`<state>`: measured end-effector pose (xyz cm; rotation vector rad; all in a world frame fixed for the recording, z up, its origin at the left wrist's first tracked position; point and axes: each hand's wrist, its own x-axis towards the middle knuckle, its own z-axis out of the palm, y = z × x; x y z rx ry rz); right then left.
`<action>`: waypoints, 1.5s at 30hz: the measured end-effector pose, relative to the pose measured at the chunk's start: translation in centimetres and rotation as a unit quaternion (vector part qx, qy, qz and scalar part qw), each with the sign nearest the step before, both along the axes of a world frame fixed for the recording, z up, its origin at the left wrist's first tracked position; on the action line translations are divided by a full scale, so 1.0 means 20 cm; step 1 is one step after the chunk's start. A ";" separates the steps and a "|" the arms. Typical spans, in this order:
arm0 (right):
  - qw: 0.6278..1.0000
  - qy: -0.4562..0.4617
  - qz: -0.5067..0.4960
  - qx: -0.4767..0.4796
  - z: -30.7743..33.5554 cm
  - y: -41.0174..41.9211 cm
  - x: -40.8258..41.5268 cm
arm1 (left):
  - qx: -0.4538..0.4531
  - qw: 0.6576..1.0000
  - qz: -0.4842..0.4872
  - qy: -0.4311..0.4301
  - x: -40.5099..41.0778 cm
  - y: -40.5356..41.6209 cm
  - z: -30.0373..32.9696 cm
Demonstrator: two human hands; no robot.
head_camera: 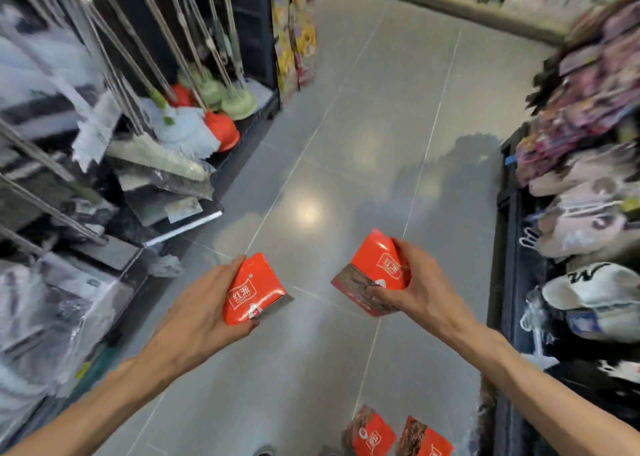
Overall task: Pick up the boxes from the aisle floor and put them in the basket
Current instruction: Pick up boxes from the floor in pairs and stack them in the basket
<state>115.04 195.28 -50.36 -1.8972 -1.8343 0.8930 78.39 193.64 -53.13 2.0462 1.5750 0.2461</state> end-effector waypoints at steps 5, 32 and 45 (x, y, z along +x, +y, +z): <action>0.996 0.053 0.051 0.041 0.96 -0.02 -0.19 | 0.070 0.997 -0.018 0.025 -0.14 -0.06 0.97; 0.719 0.095 0.665 0.180 2.80 -1.32 -2.38 | 0.181 0.791 0.568 0.138 -1.02 -2.88 2.84; 0.503 0.117 0.847 0.128 2.87 -3.34 -3.44 | 0.112 0.602 0.772 0.173 -1.13 -4.93 2.83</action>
